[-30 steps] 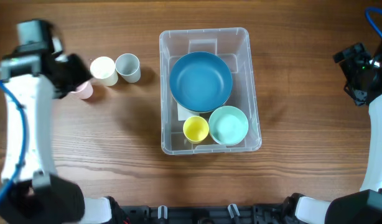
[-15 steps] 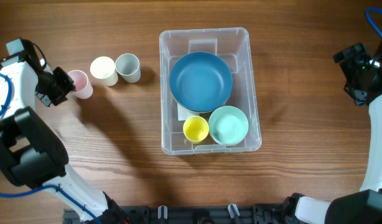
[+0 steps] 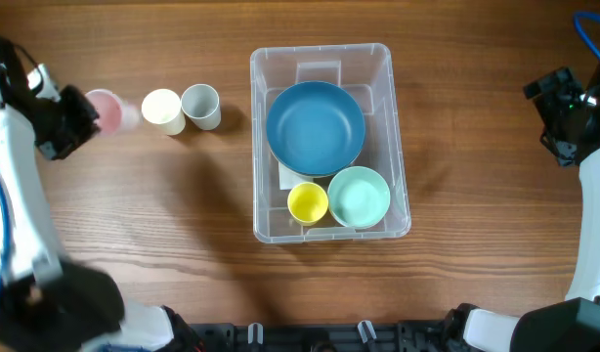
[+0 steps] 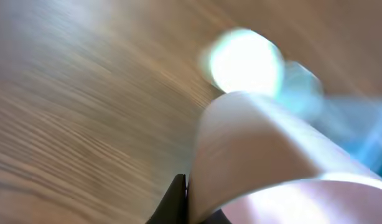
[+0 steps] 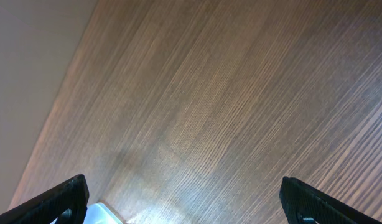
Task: Pack container
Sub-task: 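Carry the pink cup over and insert it into the yellow cup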
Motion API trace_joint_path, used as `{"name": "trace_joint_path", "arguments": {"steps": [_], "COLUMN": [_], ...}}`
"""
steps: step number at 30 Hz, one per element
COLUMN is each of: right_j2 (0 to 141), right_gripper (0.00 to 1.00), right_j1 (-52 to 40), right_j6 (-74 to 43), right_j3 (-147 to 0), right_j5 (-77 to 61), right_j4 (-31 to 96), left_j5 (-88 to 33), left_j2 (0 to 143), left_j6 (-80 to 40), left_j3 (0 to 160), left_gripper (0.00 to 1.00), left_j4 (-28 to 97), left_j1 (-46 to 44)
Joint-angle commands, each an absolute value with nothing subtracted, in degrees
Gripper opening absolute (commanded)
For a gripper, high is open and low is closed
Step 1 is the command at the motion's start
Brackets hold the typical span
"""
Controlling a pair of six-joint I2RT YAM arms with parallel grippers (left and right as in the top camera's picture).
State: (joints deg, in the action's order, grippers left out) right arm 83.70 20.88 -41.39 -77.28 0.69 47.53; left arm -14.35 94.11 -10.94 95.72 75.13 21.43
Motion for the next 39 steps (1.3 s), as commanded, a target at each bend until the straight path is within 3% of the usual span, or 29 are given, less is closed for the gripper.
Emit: {"name": "trace_joint_path", "arguments": {"steps": [1,9,13,19,21,22,23,24,25,29,32,37,39], "right_j2": [84.44,84.44,84.44,84.44,84.44,84.44,84.44,84.44,84.44,84.44,84.44,84.44,84.44], "right_gripper": [1.00,1.00,0.99,1.00,0.99,1.00,1.00,0.99,1.00,1.00,1.00,1.00,1.00], "right_j1": [20.71,20.71,20.71,20.71,20.71,20.71,20.71,20.71,20.71,20.71,20.71,20.71,20.71], "right_j6": [-42.17,-42.19,-42.17,-42.17,-42.17,-42.17,-42.19,-42.15,-42.17,-42.17,-42.17,-42.17,-42.17], "right_j3": [-77.14,-77.14,-77.14,-77.14,-77.14,-77.14,-77.14,-77.14,-77.14,-77.14,-77.14,-77.14,-77.14], "right_j5": [1.28,1.28,1.28,1.28,1.28,1.28,1.28,1.28,1.28,1.28,1.28,1.28,1.28], "right_j4": [47.37,47.37,47.37,47.37,47.40,47.37,47.40,47.40,47.40,47.40,47.37,47.40,47.37], "left_j5": [-19.66,-9.82,-8.64,-5.48,-5.26,-5.08,-4.97,-4.49,-3.29,1.50,5.37,3.68,-2.22], "left_j2": [89.01,89.14,89.27,91.31,91.81,91.83,91.74,91.66,91.64,90.56,89.03,90.72,94.06], "left_j6": [-5.39,-7.09,-8.40,-13.87,-13.98,-13.98,-13.96,-13.96,-13.96,-14.00,-14.00,-14.22,-14.15], "left_j3": [95.92,91.92,86.74,78.19,77.60,77.62,77.78,78.35,79.61,87.90,92.09,92.16,92.14], "left_gripper": [0.04,0.04,0.05,0.04,0.10,0.33,0.44,0.76,0.97,1.00,1.00,0.99,0.92], "left_j4": [80.62,79.20,74.06,68.66,68.03,67.40,66.78,66.76,67.09,71.35,71.77,70.50,68.99], "left_j1": [8.47,-24.18,-32.95,-36.51,-36.53,-36.53,-36.53,-36.45,-36.21,-32.88,-25.45,-4.19,4.84]}}
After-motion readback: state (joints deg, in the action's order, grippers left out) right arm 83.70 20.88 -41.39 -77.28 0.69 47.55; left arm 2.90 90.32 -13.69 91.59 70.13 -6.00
